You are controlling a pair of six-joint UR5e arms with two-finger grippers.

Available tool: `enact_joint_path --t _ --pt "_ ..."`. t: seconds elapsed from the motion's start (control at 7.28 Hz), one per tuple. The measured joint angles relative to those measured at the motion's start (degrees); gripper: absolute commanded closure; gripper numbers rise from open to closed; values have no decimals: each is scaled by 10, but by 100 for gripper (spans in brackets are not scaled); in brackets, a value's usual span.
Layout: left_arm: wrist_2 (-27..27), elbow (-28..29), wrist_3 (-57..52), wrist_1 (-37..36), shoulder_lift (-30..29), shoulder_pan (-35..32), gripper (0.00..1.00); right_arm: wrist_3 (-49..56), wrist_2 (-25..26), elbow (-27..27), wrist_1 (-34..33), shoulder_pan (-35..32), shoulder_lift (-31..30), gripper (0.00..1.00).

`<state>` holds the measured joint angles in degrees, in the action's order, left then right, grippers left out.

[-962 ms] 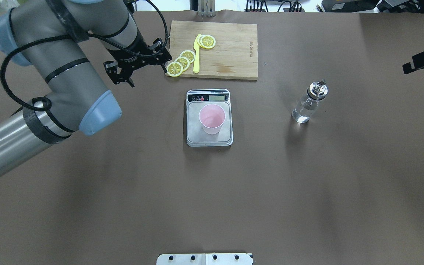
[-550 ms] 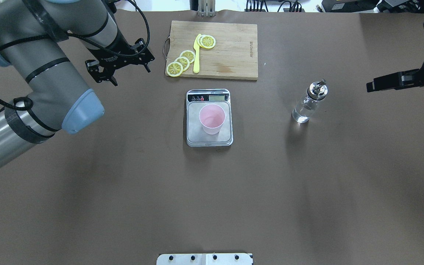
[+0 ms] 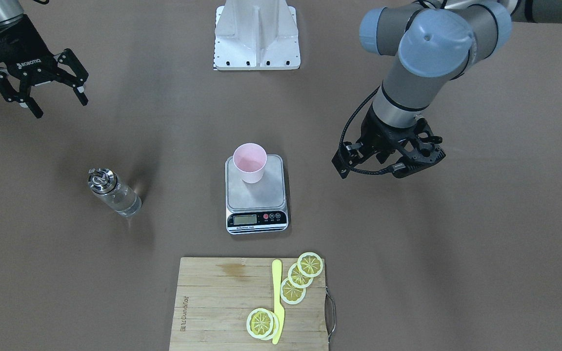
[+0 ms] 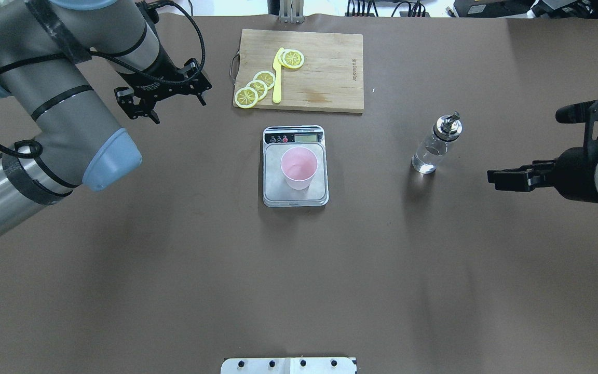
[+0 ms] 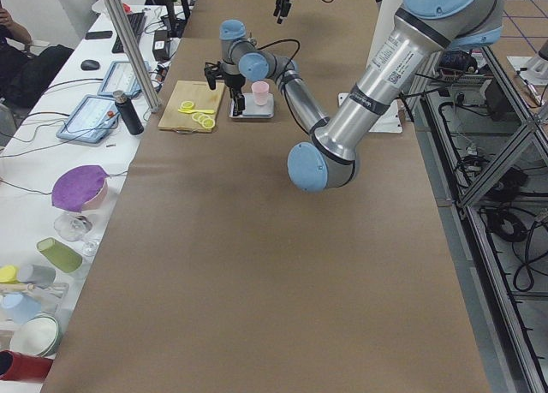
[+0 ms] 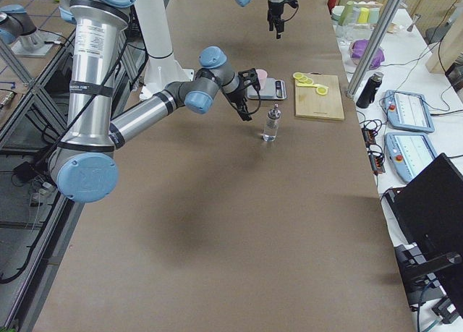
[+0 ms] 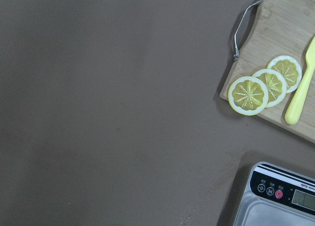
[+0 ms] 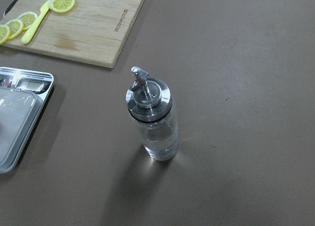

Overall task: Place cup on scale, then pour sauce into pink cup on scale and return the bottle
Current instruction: 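Withdraw the left gripper from the cup while the right gripper reaches for the sauce bottle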

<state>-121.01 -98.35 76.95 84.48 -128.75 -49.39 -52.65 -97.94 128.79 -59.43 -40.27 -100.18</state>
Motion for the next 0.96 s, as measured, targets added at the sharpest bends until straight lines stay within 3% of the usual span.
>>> enact_joint_path --t 0.41,0.96 --pt "2 0 -2 1 4 0 2 -27 159 -42 50 91 14 0" --pt "4 2 -4 3 5 0 2 -31 269 -129 98 126 68 0"
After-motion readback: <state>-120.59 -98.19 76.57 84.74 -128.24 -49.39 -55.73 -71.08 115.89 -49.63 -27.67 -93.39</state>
